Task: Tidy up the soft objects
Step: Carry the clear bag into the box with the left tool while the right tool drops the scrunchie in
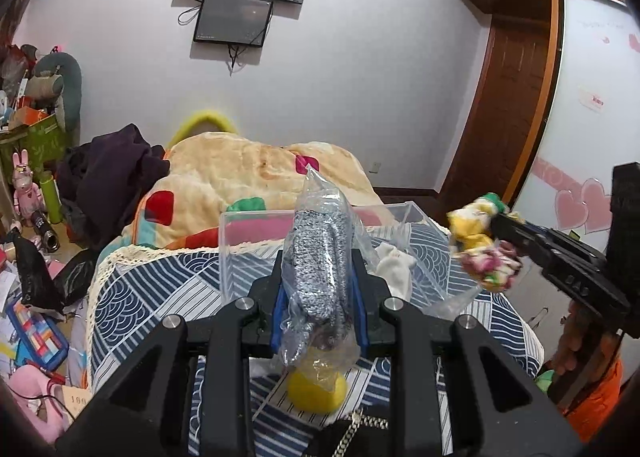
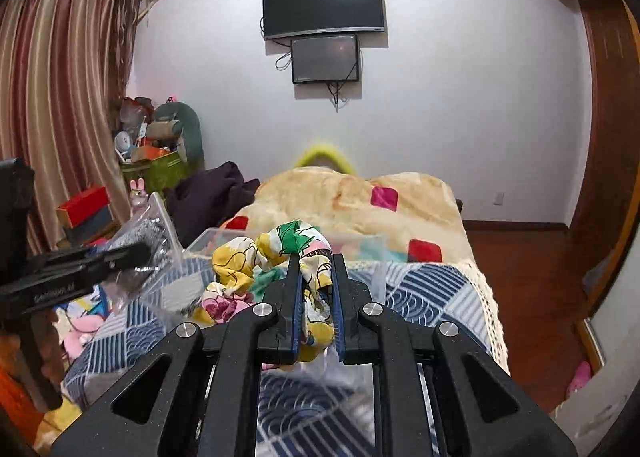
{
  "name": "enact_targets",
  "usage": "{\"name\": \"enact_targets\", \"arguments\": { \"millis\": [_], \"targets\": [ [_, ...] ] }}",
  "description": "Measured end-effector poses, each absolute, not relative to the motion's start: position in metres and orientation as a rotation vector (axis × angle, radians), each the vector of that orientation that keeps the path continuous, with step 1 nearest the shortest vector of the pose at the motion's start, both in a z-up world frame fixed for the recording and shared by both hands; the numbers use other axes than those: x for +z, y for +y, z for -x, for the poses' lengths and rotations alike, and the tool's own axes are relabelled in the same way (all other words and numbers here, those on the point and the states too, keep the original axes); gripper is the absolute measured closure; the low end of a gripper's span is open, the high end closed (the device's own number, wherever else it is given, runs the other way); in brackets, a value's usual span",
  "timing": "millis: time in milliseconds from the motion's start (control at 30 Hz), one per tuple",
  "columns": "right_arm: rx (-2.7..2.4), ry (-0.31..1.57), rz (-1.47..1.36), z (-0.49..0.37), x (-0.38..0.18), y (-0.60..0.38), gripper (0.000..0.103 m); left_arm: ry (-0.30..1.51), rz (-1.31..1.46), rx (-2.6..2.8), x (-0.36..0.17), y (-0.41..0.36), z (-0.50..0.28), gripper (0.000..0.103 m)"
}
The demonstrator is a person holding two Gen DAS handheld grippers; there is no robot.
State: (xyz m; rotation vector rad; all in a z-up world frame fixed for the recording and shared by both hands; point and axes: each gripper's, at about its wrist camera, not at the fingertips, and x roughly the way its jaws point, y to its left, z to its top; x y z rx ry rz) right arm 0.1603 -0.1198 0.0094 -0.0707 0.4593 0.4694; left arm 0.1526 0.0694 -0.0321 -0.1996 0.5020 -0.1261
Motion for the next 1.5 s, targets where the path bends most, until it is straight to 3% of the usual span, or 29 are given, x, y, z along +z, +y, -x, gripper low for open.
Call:
{"name": "enact_targets", "arguments": {
  "millis": [533,667,733,800,1067,1233,1500],
  "targets": [
    [0.459,0.631,0.169,-0.185,-0.040,-0.097,0.087,0.648,0.182,-0.144,-0.084,0.053,-0.208,0.075],
    [0.450,0.649,0.175,-0.182,-0.042,-0.102,0.070,0.659,0.162,-0.135,-0.085,0.051,-0.206,0.072],
    [0.454,0.640,0.174,-0.176,-0.039,-0.105,0.066,0.668,0.152,-0.125,-0.085,0.050,-0.204,0.063],
    [0.461,0.629,0.183,-0.171,-0.035,-0.107,0.054,0.673,0.155,-0.115,-0.084,0.051,-0.200,0.055],
    [0.498,0.547,0.190,-0.147,-0.017,-0.109,0.025,0.613,0.156,-0.129,-0.064,0.049,-0.167,0.027],
    [0.546,0.541,0.151,-0.132,-0.014,-0.111,0.023,0.596,0.116,-0.116,-0.060,0.048,-0.145,0.012],
    [0.592,0.622,0.165,-0.123,-0.042,-0.101,0.022,0.718,0.114,-0.101,-0.105,0.053,-0.138,0.011]
  ]
}}
